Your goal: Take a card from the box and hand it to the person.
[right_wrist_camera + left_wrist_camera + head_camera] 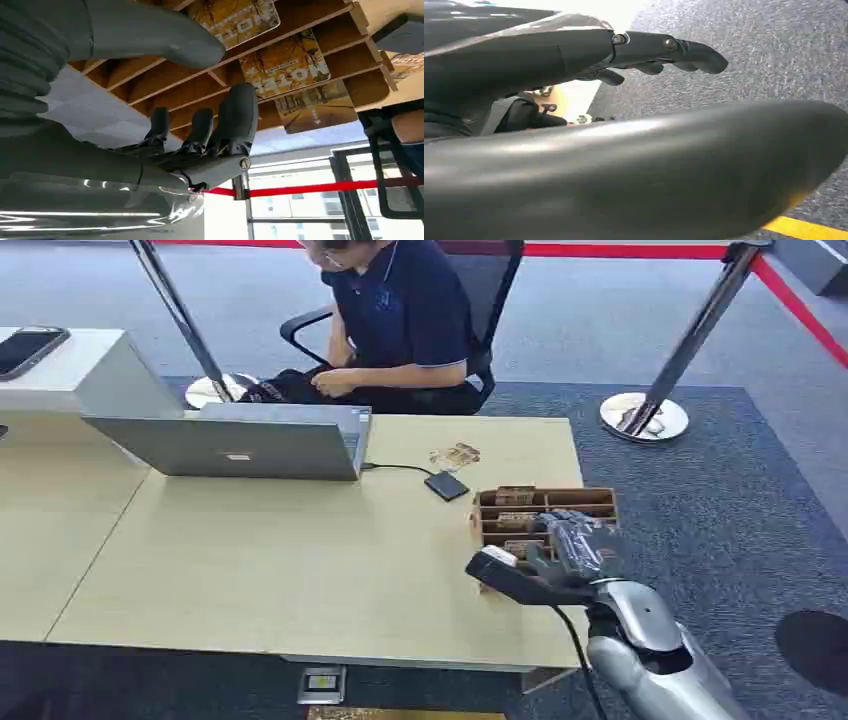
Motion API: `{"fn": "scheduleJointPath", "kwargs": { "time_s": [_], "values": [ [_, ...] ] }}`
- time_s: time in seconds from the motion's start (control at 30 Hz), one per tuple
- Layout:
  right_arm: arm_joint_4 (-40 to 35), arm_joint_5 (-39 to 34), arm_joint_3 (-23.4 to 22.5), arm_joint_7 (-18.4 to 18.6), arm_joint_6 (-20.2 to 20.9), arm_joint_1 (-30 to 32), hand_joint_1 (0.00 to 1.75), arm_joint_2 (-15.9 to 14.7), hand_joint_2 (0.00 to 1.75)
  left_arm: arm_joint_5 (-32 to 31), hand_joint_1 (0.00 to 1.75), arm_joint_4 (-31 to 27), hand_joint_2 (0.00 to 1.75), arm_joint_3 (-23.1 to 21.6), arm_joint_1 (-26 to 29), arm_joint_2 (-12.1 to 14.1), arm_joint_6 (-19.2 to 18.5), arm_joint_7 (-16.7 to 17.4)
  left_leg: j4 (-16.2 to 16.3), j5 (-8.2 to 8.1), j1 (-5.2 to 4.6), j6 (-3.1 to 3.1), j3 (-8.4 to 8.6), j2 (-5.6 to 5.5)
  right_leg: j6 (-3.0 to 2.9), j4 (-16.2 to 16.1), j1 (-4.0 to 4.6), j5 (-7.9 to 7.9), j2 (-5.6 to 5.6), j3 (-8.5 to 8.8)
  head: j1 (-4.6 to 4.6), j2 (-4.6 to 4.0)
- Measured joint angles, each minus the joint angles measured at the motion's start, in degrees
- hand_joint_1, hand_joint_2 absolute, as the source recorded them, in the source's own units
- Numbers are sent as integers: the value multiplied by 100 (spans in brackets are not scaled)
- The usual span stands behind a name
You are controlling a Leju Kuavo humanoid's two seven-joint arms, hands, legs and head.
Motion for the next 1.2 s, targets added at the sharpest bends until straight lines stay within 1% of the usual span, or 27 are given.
{"fn": "scheduleJointPath", "kwargs": {
  "time_s": [0.1, 0.13, 0.27, 0.57, 0.7, 0.77, 0.83, 1.13, 1.2],
  "values": [
    [57, 0, 0, 0, 16, -96, 89, 11, 175, -15, 0, 0, 0, 0, -3, 7, -13, 4, 0, 0, 0, 0, 1, 0, 0, 0, 0, 0, 0, 0, 2, 0],
    [75, 0, -2, 0, 20, -127, 86, 15, 175, -18, 0, 0, 0, 0, -5, 9, -24, 4, 0, 1, 0, 0, 1, 0, 0, 0, 0, 0, 0, 0, 2, 0],
    [129, -13, -2, 0, 27, -170, 82, 28, 175, -24, 0, 0, 0, 0, -10, 20, -28, 4, 0, 1, 0, 0, 1, 0, 0, 0, 0, 0, 0, 0, 2, 0],
    [232, -136, 0, -72, 18, -212, 84, 31, 175, -20, 0, 2, 0, 0, -11, 31, -35, 24, 0, 1, 0, 0, 0, 0, 0, 0, 0, 1, 0, 0, 2, 0],
    [278, -162, 2, -72, 18, -229, 82, 42, 175, -18, 0, 2, 0, 0, -11, 31, -35, 24, 0, 1, 0, 0, 0, 0, 0, 0, 0, 1, 0, 0, 2, 0],
    [302, -162, 2, -63, 5, -225, 86, 48, 175, -18, 0, 2, 0, 0, -11, 31, -35, 11, 0, 1, 0, 0, 1, 0, 0, 0, 0, 1, 0, 0, 2, 0],
    [304, -162, 5, -57, -11, -220, 84, 48, 175, -15, 0, 2, 0, 0, -11, 31, -35, 4, 0, 1, 0, 0, 1, 0, 0, 0, 0, 1, 0, -1, 2, 0],
    [328, -160, 13, -46, -19, -189, 87, 59, 175, -35, 0, 9, 0, 0, -12, 31, -35, -59, 0, 1, 0, 0, 1, 0, 0, 0, 0, 1, 0, -1, 2, 0],
    [335, -157, 20, -46, -19, -187, 86, 63, 175, -35, 0, 15, 0, 0, -12, 31, -35, -57, 0, 1, 0, -1, 1, 0, 0, 0, 0, 1, 0, -1, 2, 0]
  ]
}}
